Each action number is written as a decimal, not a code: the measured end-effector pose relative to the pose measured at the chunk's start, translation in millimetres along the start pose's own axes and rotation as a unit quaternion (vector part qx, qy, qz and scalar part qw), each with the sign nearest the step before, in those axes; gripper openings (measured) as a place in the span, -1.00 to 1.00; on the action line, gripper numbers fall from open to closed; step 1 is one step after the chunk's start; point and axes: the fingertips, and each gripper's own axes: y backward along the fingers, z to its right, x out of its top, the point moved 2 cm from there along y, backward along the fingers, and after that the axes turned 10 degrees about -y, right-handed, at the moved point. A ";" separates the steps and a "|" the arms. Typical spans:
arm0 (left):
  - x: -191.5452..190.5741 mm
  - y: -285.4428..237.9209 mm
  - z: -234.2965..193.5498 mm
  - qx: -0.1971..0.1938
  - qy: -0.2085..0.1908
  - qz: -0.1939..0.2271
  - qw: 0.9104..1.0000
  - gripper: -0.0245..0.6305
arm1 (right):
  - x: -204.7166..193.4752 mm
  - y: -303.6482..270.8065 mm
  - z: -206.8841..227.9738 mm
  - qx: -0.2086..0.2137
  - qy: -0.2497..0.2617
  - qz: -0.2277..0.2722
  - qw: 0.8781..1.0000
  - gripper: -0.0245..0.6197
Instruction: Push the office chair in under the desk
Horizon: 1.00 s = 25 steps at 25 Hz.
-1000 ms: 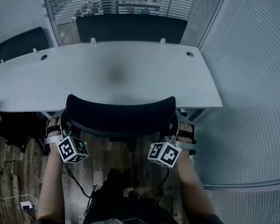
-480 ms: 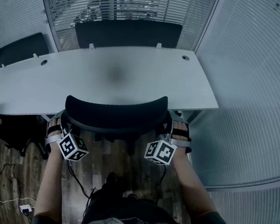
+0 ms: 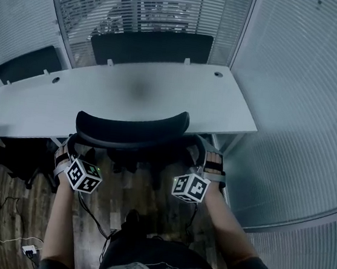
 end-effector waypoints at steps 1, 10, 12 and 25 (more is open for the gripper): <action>-0.2 7.4 1.9 0.000 0.014 -0.002 1.000 0.04 | -0.4 6.6 1.0 0.004 -0.009 0.009 1.000 -0.01; 24.5 81.8 21.9 0.010 0.128 0.035 0.991 0.04 | 13.0 56.6 1.8 0.056 -0.104 0.076 0.990 -0.02; 31.2 92.6 25.5 0.017 0.156 0.051 0.986 0.04 | 19.1 61.6 4.5 0.059 -0.135 0.090 0.985 -0.02; 51.9 155.4 72.0 -0.089 0.282 0.138 0.945 0.04 | 39.3 101.4 -1.7 0.086 -0.311 0.106 0.941 -0.02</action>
